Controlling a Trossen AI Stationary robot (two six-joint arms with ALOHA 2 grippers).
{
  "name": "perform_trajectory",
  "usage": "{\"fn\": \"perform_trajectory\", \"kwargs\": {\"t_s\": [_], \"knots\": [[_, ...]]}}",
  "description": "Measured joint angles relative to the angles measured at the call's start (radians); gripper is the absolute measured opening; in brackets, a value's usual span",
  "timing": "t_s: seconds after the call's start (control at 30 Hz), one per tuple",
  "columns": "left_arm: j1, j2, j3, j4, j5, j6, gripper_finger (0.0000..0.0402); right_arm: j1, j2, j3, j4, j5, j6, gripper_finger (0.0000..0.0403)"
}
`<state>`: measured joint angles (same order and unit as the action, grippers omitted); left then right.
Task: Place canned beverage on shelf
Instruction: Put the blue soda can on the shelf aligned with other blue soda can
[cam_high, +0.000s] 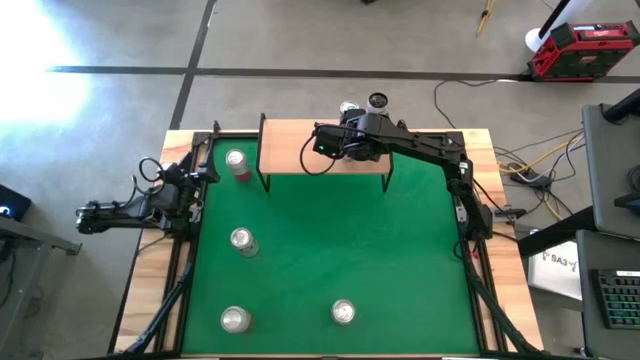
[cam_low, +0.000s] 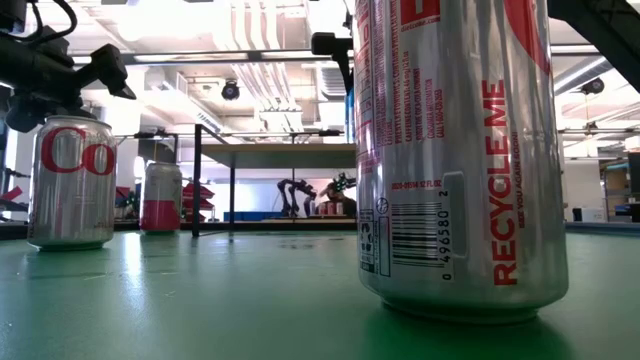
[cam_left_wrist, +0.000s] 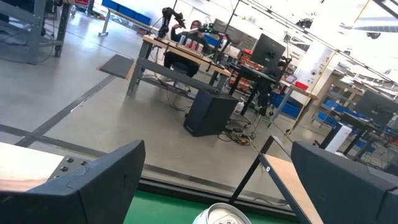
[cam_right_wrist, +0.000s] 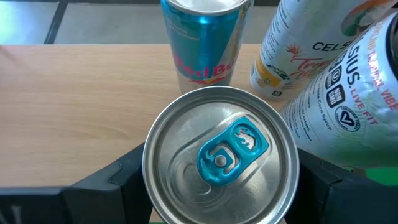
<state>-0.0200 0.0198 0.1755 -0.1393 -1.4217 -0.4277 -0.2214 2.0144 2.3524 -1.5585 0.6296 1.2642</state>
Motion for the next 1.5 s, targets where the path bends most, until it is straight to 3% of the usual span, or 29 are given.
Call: {"fn": "perform_trajectory", "kwargs": {"t_s": [0.27,0.57,0.9,1.5], "knots": [[0.000,0.000,0.000,0.000,0.000,0.000,0.0389,0.000,0.000,-0.010,0.000,-0.002,-0.005,0.0252],[0.000,0.000,0.000,0.000,0.000,0.000,0.0389,0.000,0.000,-0.018,0.017,0.002,0.005,0.0289],[0.000,0.000,0.000,0.000,0.000,0.000,0.0389,0.001,0.000,-0.018,0.032,0.001,-0.007,0.0299],[0.000,0.000,0.000,0.000,0.000,0.000,0.0389,0.035,0.000,-0.019,0.004,-0.001,0.045,0.0351]]}}
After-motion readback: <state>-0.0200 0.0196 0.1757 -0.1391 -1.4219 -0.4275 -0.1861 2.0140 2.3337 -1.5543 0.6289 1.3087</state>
